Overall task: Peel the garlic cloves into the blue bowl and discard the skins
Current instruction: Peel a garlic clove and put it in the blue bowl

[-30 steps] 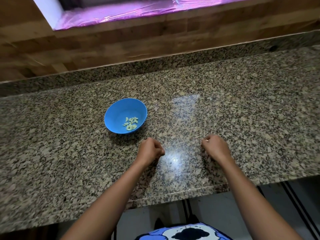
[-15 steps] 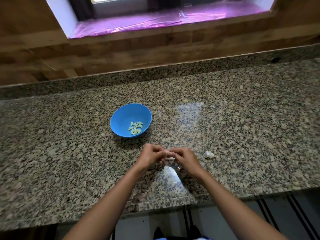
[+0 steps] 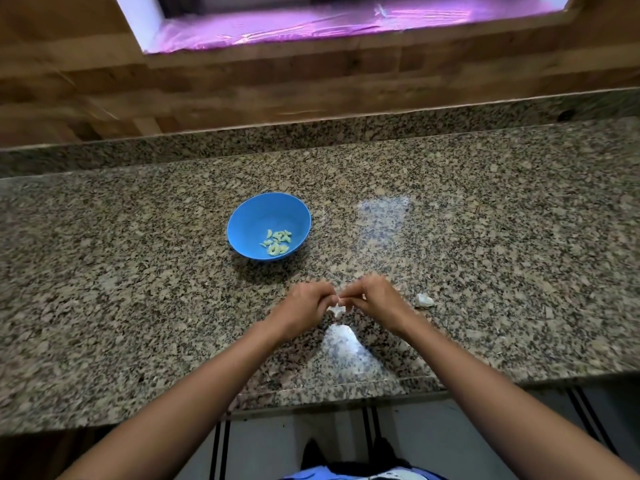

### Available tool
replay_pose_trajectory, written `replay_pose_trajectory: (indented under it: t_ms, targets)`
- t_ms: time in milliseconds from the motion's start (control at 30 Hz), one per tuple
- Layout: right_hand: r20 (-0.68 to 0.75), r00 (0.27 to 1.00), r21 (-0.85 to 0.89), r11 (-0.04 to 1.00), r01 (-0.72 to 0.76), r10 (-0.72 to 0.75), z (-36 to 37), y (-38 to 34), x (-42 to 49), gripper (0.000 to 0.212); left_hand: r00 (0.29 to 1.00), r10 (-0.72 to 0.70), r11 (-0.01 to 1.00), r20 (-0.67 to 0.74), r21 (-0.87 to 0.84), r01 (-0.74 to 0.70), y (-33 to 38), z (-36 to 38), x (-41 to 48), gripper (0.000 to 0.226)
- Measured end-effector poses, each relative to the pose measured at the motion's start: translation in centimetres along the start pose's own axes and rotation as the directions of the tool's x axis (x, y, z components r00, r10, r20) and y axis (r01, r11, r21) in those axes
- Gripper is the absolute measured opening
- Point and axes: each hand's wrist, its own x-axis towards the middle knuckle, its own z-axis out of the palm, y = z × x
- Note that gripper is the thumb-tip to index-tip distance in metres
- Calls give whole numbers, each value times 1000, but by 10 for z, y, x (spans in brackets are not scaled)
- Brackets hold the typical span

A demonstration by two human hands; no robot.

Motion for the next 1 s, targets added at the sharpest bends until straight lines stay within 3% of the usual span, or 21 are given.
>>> replay_pose_trajectory:
  t_ms: [67,100,200,233,267,300,367,400,433,500,567,633,667,700,733,800,867,900,933,967,1000]
  targets:
    - [-100,983,-251,960,122,-151,3,2,-1,29,984,-141,958,111,-237,164,1,1,1,23]
    - [-141,958,-322,926,195,-251,4,3,0,33,958,-214,869,191,-411,276,2,-1,3,24]
    - [-170,824,-550,746,376,-541,2,18,9,35,826,-314,337,467,-759,557,1,-3,10,15]
    - [-158,792,-599,694,398,-590,1,20,10,35,798,-313,206,515,-784,586,-2,0,11,14]
    - [-163,788,-607,690,394,-593,1,20,10,34,802,-306,176,512,-798,576,-4,4,12,14]
    - [-196,815,-566,742,360,-545,3,21,10,31,851,-310,308,424,-802,512,-5,8,12,16]
    - [-225,960,-133,981,138,-165,6,12,6,24,978,-197,803,67,-561,200,-7,16,8,17]
    - [-80,995,230,972,-44,64,5,7,3,21,992,-50,949,-116,-316,11,-10,19,7,17]
    - [118,973,494,838,-232,200,3,3,0,20,964,128,984,-235,-93,-153,-14,20,6,17]
    - [385,880,698,537,-474,277,1,0,-5,20,849,445,894,-285,187,-407,-27,21,7,18]
    - [398,871,737,465,-491,289,3,0,-8,19,852,447,893,-272,187,-408,-28,23,5,14]
    - [116,964,567,781,-261,238,10,5,-6,14,974,79,984,-211,-140,-110,-11,21,2,17]
    - [-72,989,289,952,-104,130,13,9,-6,13,988,-139,920,-71,-380,102,-4,22,2,19]
    - [-219,975,-27,999,36,-41,17,16,-5,13,952,-285,751,110,-591,293,2,21,3,20]
    - [-297,928,-257,955,149,-225,20,22,-5,14,893,-349,526,284,-729,437,6,20,4,20]
    - [-353,869,-348,911,222,-347,24,28,-4,18,814,-348,202,466,-810,550,5,16,7,17]
    - [-345,939,73,997,40,-13,24,18,-7,14,799,-330,92,502,-826,556,1,15,8,16]
    - [-222,948,434,894,-111,226,25,12,-8,13,804,-329,87,496,-831,549,0,15,8,17]
    - [-69,916,695,678,-240,395,26,10,-8,12,812,-333,120,480,-832,541,-2,17,7,18]
    - [29,877,808,506,-304,480,26,11,-9,13,826,-341,199,448,-825,530,-2,18,5,20]
    - [58,849,814,467,-345,526,28,15,-9,13,842,-360,306,401,-802,513,-2,19,3,21]
